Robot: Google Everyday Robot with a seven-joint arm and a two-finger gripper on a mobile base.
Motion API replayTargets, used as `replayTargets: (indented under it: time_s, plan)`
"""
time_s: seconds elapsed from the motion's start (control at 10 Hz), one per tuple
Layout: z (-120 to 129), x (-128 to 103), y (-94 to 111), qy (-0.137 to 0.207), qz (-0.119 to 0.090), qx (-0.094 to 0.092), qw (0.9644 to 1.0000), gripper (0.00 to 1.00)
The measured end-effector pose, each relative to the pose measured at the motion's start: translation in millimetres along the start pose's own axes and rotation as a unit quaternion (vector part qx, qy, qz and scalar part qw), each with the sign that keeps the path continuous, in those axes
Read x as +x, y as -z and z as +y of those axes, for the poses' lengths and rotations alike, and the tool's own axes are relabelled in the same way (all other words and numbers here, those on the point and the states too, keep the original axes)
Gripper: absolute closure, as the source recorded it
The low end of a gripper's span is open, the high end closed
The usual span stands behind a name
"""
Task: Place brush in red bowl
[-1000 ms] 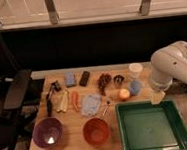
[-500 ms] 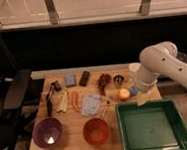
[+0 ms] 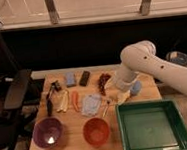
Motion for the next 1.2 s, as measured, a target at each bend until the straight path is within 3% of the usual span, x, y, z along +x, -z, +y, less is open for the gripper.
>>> replayTargets:
  time_s: [0.3,0.5,0.8,1.2]
  plan:
    - [-0.1,0.2,-0.7,0.001,0.0,-0.002,1.0,0.35]
    - [-14.9,0.6,-9.7,0.022,0.006,-0.001,0.9997,0.35]
    - [-72.9,-13.5,-34.6,0.081,0.017,0.01,0.9965,0.35]
    - [-147.6,-45.4,-69.2,0.16,0.013,0.032,0.9866,0.35]
